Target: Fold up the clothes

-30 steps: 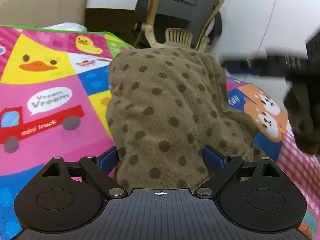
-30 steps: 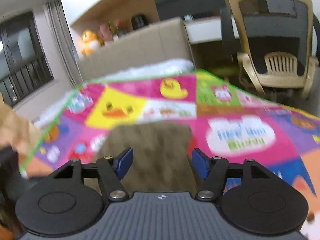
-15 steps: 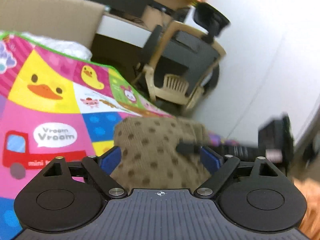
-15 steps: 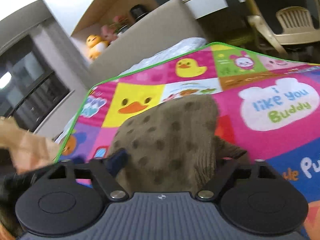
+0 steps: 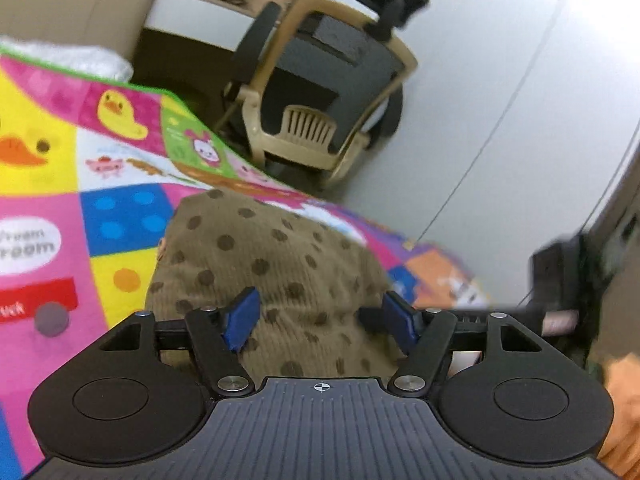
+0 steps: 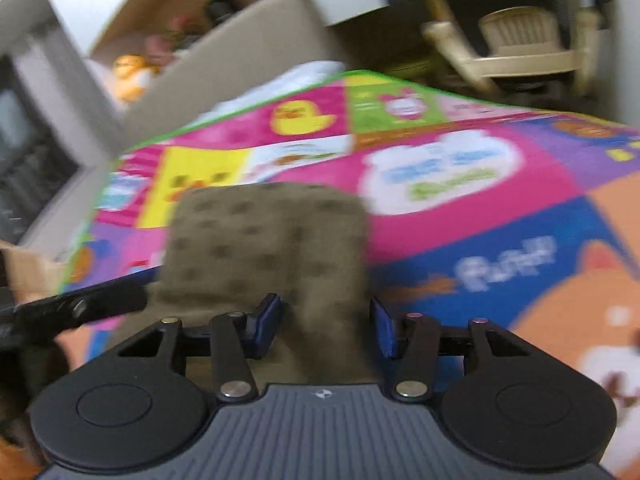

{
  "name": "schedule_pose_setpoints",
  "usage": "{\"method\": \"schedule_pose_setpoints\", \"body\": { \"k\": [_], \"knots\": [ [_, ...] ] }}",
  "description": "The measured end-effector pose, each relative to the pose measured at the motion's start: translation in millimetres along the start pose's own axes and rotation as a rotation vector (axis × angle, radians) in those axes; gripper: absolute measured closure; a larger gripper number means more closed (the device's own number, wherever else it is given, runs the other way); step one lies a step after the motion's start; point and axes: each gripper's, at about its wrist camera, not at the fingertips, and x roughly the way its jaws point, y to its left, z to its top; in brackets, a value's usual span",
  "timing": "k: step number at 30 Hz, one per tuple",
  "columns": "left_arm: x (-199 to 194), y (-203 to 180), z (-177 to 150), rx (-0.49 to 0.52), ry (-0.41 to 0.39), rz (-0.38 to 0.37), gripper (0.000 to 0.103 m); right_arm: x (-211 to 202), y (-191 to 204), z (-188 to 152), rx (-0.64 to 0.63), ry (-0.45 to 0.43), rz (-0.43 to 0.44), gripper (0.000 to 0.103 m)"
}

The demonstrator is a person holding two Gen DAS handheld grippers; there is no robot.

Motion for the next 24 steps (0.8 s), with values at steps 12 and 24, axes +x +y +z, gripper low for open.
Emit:
{"method": "schedule_pose_setpoints", "body": {
  "k": [12,24],
  "knots": [
    [6,-31,-15,0.244,0.031,0.119,0.020,36,61,48,-0.186,-0.028,-0.066,0.045],
    [-32,45,-21,-0.121,0.030,0.160,0.009,-4,61,-17,-0.308,-0.003,-0.114,0.023]
  ]
}}
